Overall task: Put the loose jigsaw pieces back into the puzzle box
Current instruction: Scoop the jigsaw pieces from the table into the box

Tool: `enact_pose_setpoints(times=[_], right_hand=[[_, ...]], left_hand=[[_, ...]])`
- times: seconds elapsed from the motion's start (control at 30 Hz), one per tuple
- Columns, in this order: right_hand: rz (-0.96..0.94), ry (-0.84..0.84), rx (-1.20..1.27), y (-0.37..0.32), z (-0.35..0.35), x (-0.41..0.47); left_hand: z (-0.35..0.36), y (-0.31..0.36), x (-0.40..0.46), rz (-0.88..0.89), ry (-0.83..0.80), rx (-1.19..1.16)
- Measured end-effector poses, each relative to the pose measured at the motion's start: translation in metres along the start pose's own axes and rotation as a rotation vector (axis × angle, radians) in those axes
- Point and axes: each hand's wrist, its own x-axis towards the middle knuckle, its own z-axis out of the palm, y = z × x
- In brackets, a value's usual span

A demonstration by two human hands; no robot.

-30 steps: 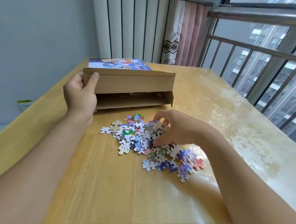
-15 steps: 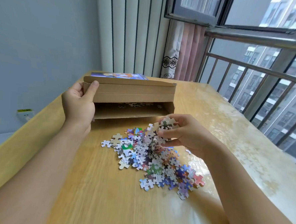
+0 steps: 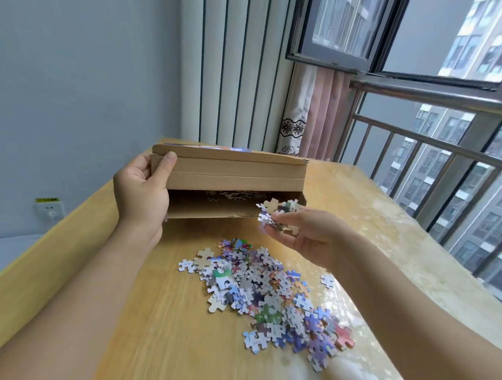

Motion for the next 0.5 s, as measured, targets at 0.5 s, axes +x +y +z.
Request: enact_pose_setpoints(times=[0.5], right_hand=[[0.057,0.13,0.411,-0.007,0.041,0.024]], left_hand=[[0.0,-0.004,0.001,-0.001,-0.008,-0.032]])
